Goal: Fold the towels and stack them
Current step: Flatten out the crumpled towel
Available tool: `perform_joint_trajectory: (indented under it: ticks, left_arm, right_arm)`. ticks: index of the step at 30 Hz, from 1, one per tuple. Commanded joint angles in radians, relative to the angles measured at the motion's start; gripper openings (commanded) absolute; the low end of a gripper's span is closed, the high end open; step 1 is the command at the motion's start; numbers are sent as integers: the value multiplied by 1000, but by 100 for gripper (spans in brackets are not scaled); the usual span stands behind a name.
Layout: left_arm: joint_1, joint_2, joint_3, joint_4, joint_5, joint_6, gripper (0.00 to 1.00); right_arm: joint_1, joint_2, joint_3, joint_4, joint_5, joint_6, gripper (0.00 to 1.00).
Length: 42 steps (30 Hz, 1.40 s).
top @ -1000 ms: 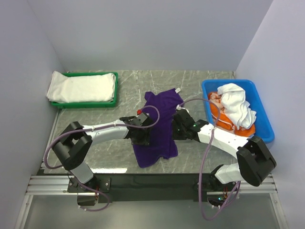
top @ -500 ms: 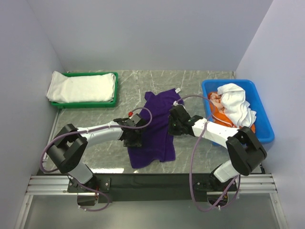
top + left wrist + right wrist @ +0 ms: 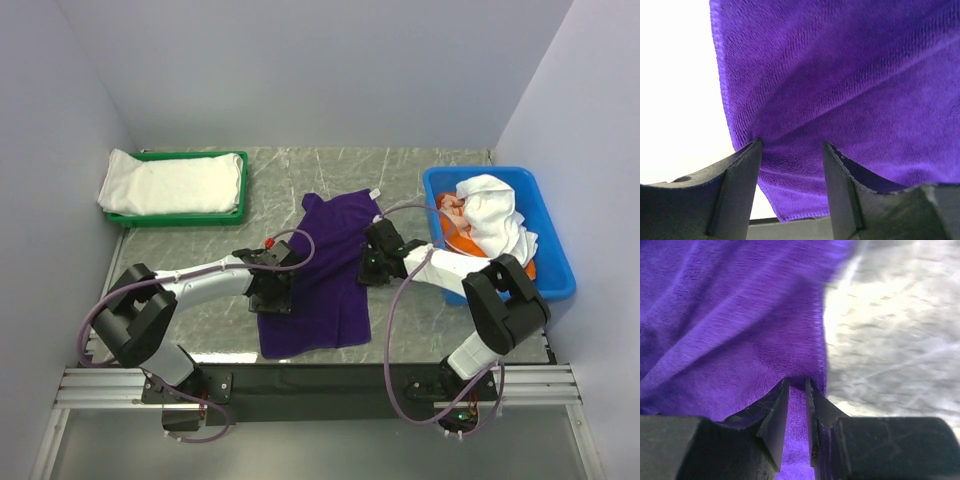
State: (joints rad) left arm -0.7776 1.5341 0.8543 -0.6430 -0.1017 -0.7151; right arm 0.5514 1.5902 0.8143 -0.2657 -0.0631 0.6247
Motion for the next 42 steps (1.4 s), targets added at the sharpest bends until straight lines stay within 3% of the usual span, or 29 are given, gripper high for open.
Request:
perform_joint_trajectory:
  ticks: [1,7,13,17,23,31,37,42]
  left_arm:
    - [1,-35,-11,-15,71,26,59]
    - [-43,-46,-11,23,166,13,63]
    - [-74,-133,6,26,253,-32,67]
    - [-66,-177,107,-16,159,-41,67]
    - [105,-10,401,11,36,55,67]
    - [215,509,921,-20,-47,141,56]
    - [245,670,1037,-20,-36,154,45]
    - [245,676,936,22,-20,134,43]
  right_arm:
    - [-47,-47,-78,-116,11,-3,29]
    - [-71,-226,-205,-181,49,87,31]
    - [-79,-390,-199,-262,129,106,33]
    - [-84,-417,-127,-199,175,-17,33]
    - [-110,-218,132,-69,227,-164,34]
    - [-142,106,400,25,163,-201,32]
    - [-142,243,451,28,99,-212,33]
    - [-139,289,392,31,66,-186,33]
